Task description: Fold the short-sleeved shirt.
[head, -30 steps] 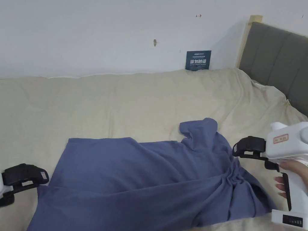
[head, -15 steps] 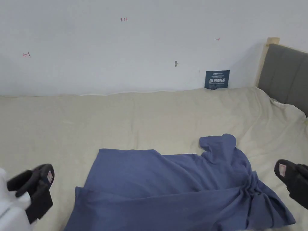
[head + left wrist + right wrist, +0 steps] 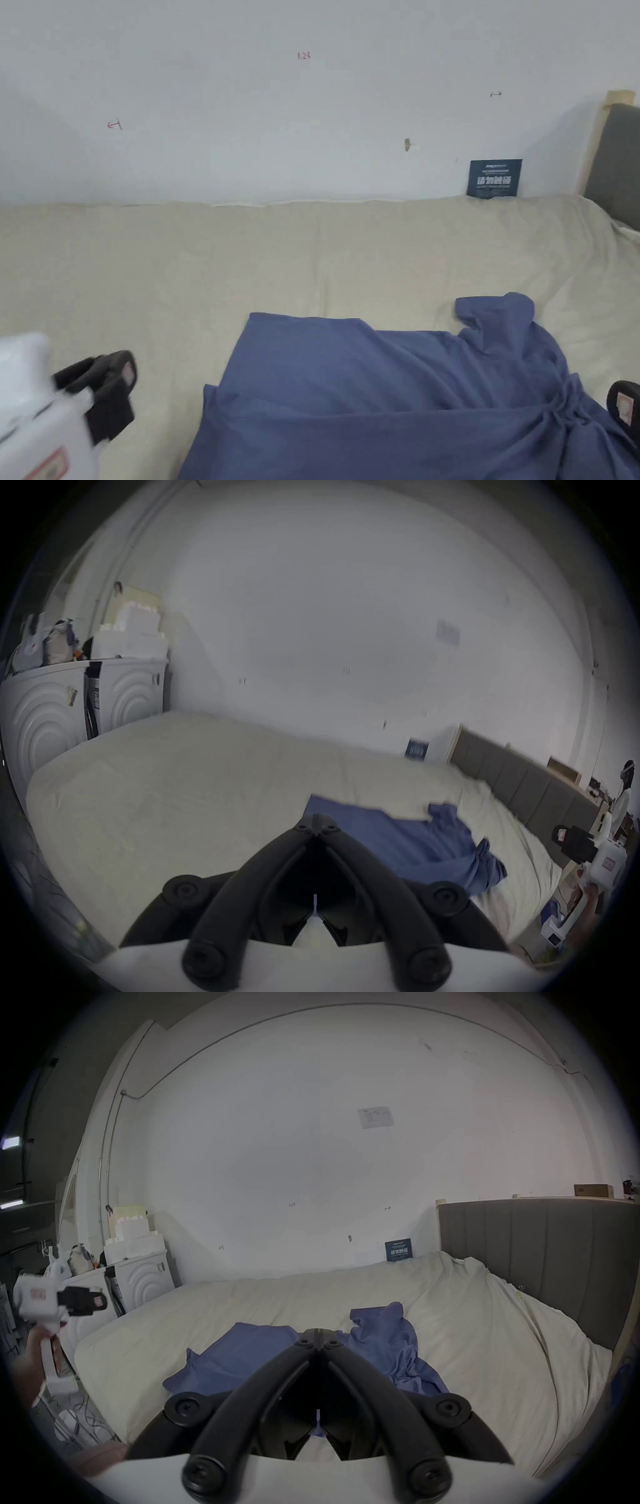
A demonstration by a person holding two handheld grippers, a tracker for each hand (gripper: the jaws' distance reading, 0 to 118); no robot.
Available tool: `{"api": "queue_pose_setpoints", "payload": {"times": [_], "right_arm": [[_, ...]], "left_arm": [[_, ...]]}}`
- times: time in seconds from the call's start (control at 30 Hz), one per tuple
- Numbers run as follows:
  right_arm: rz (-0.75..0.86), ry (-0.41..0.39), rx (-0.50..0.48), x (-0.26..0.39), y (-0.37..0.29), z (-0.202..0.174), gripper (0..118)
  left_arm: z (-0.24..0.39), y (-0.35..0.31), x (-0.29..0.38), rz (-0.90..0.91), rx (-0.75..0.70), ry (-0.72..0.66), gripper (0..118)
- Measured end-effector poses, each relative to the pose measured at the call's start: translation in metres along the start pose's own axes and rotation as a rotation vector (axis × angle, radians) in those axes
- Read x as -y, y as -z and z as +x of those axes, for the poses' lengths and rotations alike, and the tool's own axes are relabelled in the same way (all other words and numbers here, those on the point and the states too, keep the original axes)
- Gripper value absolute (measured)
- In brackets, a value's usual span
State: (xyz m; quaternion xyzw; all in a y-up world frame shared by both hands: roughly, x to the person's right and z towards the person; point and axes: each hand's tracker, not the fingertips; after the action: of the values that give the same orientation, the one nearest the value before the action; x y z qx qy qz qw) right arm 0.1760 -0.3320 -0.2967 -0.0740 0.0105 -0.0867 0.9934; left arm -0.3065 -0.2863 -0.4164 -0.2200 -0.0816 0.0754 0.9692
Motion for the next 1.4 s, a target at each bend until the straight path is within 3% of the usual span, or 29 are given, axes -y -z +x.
{"api": "queue_pose_setpoints", "payload": {"times": [0.1, 0.17, 0.27, 0.33, 0.37, 0.4, 0.43, 0.47, 0.5, 0.67, 0.8, 0.87, 0.97, 1.03, 1.07, 1.1, 1.13, 1.3, 1.4], "right_arm": [[-0.032, 0.006, -0.026, -0.003, 0.008, 0.002, 0], [-0.053, 0.015, -0.054, -0.002, 0.012, 0.003, 0], [-0.081, 0.008, -0.081, 0.006, 0.013, 0.001, 0], [-0.101, -0.019, -0.087, 0.012, 0.015, 0.000, 0], [-0.116, -0.039, -0.094, 0.014, 0.013, -0.003, 0], [-0.126, -0.055, -0.097, 0.017, 0.013, -0.004, 0], [-0.133, -0.065, -0.097, 0.020, 0.014, -0.004, 0], [-0.141, -0.070, -0.100, 0.022, 0.015, -0.003, 0], [-0.147, -0.075, -0.103, 0.022, 0.013, -0.008, 0], [-0.175, -0.063, -0.111, 0.028, 0.018, -0.004, 0], [-0.192, -0.022, -0.108, 0.032, 0.022, 0.002, 0], [-0.203, -0.009, -0.103, 0.034, 0.025, 0.005, 0], [-0.220, 0.004, -0.098, 0.040, 0.028, 0.009, 0], [-0.227, 0.010, -0.090, 0.042, 0.027, 0.008, 0], [-0.232, 0.015, -0.087, 0.043, 0.027, 0.007, 0], [-0.236, 0.021, -0.089, 0.043, 0.027, 0.008, 0], [-0.238, 0.024, -0.090, 0.044, 0.026, 0.008, 0], [-0.245, 0.018, -0.085, 0.039, 0.024, 0.015, 0], [-0.331, 0.058, 0.035, 0.021, 0.043, 0.046, 0]], "left_arm": [[-0.013, 0.067, -0.014, -0.384, 0.149, -0.060, 0], [-0.017, 0.107, 0.000, -0.591, 0.161, -0.077, 0], [-0.018, 0.144, 0.021, -0.711, 0.027, 0.055, 0], [-0.021, 0.162, 0.030, -0.742, 0.034, 0.047, 2], [-0.024, 0.171, 0.033, -0.764, 0.040, 0.011, 18], [-0.028, 0.176, 0.037, -0.776, 0.052, -0.047, 62], [-0.030, 0.183, 0.040, -0.787, 0.059, -0.080, 94], [-0.030, 0.190, 0.045, -0.812, 0.059, -0.105, 113], [-0.029, 0.195, 0.048, -0.817, 0.052, -0.109, 116], [-0.022, 0.212, 0.063, -0.854, 0.007, -0.004, 116], [-0.019, 0.221, 0.076, -0.976, 0.017, -0.039, 114], [-0.011, 0.215, 0.081, -0.982, 0.013, 0.012, 108], [0.000, 0.209, 0.084, -0.953, -0.040, 0.238, 90], [-0.002, 0.204, 0.078, -0.925, -0.025, 0.198, 69], [-0.006, 0.202, 0.072, -0.900, -0.021, 0.158, 52], [-0.007, 0.200, 0.069, -0.880, -0.033, 0.144, 16], [-0.007, 0.197, 0.065, -0.855, -0.002, 0.118, 8], [0.004, 0.190, 0.054, -0.816, 0.007, 0.183, 8], [0.008, 0.189, 0.052, -0.817, 0.011, 0.212, 8]]}}
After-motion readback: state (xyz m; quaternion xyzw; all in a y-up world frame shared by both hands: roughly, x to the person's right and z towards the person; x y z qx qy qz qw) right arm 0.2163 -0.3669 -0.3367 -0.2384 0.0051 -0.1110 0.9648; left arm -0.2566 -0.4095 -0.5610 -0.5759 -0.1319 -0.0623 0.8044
